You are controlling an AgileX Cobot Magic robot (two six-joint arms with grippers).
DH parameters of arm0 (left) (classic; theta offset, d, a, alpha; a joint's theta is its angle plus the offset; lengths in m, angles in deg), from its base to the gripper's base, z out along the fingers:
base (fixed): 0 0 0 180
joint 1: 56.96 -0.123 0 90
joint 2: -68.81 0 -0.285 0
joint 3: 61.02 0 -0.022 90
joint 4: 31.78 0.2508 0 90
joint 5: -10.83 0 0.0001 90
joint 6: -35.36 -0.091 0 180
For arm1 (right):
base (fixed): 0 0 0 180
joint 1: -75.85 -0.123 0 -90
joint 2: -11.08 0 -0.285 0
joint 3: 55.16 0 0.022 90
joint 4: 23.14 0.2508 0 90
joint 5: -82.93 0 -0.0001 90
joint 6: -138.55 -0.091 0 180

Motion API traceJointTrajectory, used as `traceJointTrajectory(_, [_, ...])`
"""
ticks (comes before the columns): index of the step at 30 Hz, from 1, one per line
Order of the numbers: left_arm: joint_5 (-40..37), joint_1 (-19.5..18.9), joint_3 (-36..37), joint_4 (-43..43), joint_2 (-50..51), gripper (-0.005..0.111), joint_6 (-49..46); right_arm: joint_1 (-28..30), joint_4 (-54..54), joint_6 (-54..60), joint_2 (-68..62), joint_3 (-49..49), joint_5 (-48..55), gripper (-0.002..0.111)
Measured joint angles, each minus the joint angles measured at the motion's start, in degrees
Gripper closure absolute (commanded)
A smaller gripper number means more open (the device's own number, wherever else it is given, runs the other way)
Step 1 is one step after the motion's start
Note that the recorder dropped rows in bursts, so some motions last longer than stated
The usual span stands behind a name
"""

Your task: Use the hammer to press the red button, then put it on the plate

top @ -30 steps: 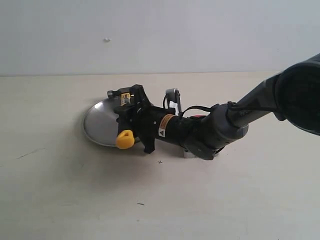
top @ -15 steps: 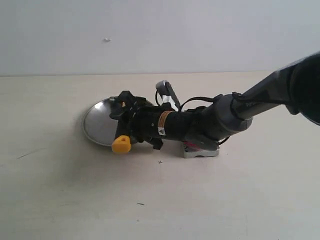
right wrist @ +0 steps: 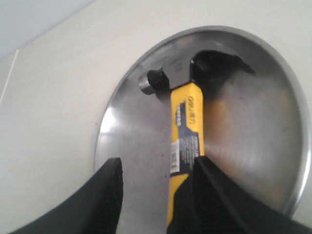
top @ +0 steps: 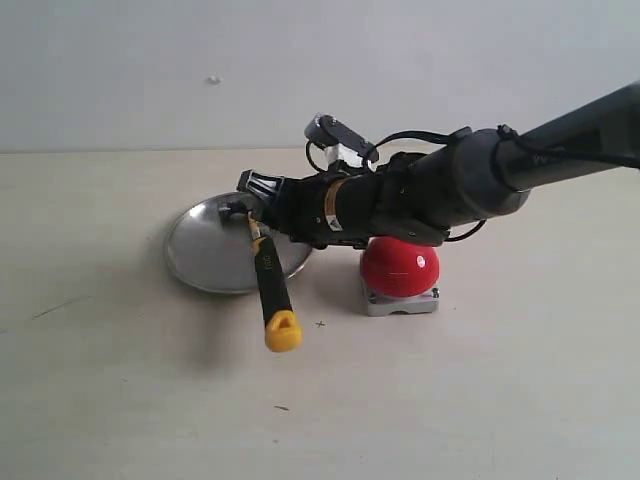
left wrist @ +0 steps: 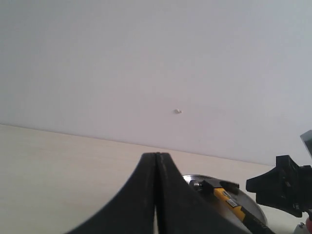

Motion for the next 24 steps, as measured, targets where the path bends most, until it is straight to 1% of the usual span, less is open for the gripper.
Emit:
traceJointTrajectory(4, [0.0, 0.0, 0.0, 0.0, 0.0, 0.107, 0.0, 0.0, -0.5, 1.1, -0.5, 1.2, 0.4, 0.063])
traceJointTrajectory(8, [0.0, 0.0, 0.0, 0.0, 0.0, 0.107, 0.0, 0.1, -1.3, 5.4, 0.5, 2.7, 2.1, 0.064])
traceJointTrajectory(9, [0.0, 0.0, 0.0, 0.0, 0.0, 0.107, 0.0, 0.1, -1.8, 6.9, 1.5, 2.7, 3.3, 0.064])
traceJointTrajectory(10, [0.0, 0.0, 0.0, 0.0, 0.0, 0.107, 0.0, 0.1, -2.1, 9.6, 4.2, 3.0, 6.6, 0.066])
traceJointTrajectory(12, [0.0, 0.0, 0.0, 0.0, 0.0, 0.107, 0.0, 0.1, -2.4, 12.7, 7.9, 3.0, 12.1, 0.072])
traceJointTrajectory(14, [0.0, 0.0, 0.0, 0.0, 0.0, 0.107, 0.0, 0.1, -2.6, 16.1, 11.4, 3.0, 17.4, 0.082])
traceJointTrajectory(15, [0.0, 0.0, 0.0, 0.0, 0.0, 0.107, 0.0, 0.1, -2.8, 18.2, 13.4, 2.6, 20.6, 0.090])
traceJointTrajectory(16, [0.0, 0.0, 0.0, 0.0, 0.0, 0.107, 0.0, 0.2, -2.8, 20.3, 15.4, 2.0, 22.6, 0.104])
traceJointTrajectory(17, [0.0, 0.0, 0.0, 0.0, 0.0, 0.107, 0.0, 0.2, -2.8, 23.6, 18.5, 0.2, 26.2, 0.108])
traceJointTrajectory(19, [0.0, 0.0, 0.0, 0.0, 0.0, 0.107, 0.0, 0.4, -2.6, 28.9, 25.0, -4.9, 30.1, 0.108])
traceJointTrajectory(20, [0.0, 0.0, 0.0, 0.0, 0.0, 0.107, 0.0, 0.4, -2.6, 29.7, 26.7, -6.5, 30.3, 0.108])
traceJointTrajectory(22, [0.0, 0.0, 0.0, 0.0, 0.0, 0.107, 0.0, 0.4, -2.5, 31.2, 31.4, -10.7, 30.0, 0.108])
traceJointTrajectory(24, [0.0, 0.0, 0.0, 0.0, 0.0, 0.107, 0.0, 0.4, -2.3, 31.7, 36.4, -14.9, 27.4, 0.108])
